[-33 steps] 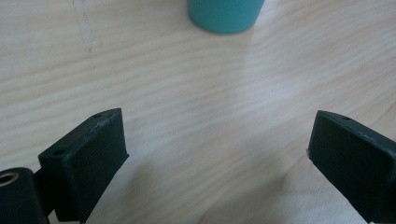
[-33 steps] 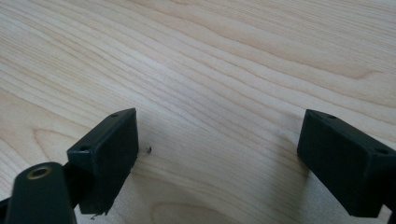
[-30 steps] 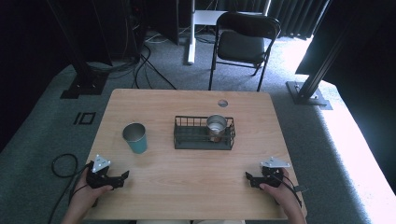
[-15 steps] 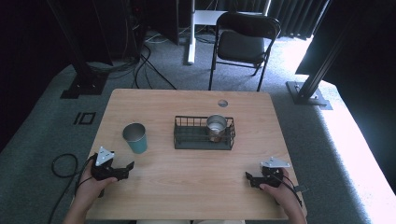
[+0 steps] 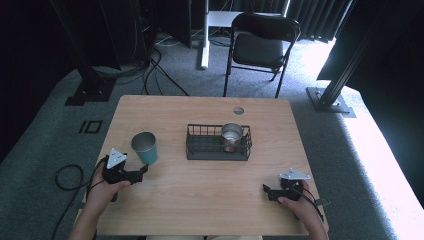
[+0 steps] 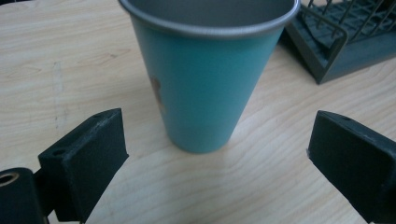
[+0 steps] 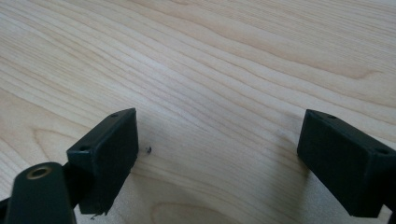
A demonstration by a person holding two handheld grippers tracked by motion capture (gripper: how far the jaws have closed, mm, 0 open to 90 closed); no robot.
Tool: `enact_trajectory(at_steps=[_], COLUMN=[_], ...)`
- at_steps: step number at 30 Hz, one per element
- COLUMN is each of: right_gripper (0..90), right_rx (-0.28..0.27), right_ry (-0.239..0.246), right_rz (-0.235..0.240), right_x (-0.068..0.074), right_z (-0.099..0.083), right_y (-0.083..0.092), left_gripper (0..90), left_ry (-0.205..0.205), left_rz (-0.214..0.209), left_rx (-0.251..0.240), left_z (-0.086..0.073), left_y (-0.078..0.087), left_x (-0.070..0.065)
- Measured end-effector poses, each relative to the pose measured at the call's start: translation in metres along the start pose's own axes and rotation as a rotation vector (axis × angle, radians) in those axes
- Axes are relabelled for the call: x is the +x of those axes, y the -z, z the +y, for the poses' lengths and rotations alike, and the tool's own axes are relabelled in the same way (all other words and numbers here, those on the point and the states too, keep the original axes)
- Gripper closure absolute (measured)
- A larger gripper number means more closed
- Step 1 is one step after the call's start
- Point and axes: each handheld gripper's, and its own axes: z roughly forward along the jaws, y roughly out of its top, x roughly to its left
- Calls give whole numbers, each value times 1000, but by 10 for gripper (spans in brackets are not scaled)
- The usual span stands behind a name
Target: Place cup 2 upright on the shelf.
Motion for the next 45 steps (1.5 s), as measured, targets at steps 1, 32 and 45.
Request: enact_trajectory(at_steps=[1, 32, 45], right_gripper=[122, 122, 122], right_rx=[0, -1, -1], right_ry=[0, 0, 0], right_rz=[0, 0, 0], right_x=[0, 0, 0], right_z=[0, 0, 0], right_y=[0, 0, 0], left_gripper=[50, 50, 58], left_ry=[-1, 11, 13], left_rz=[-1, 5, 32], left_rx=[-2, -79, -107], left_z=[1, 30, 35], left_y=[-1, -33, -44], left_x=[0, 3, 1])
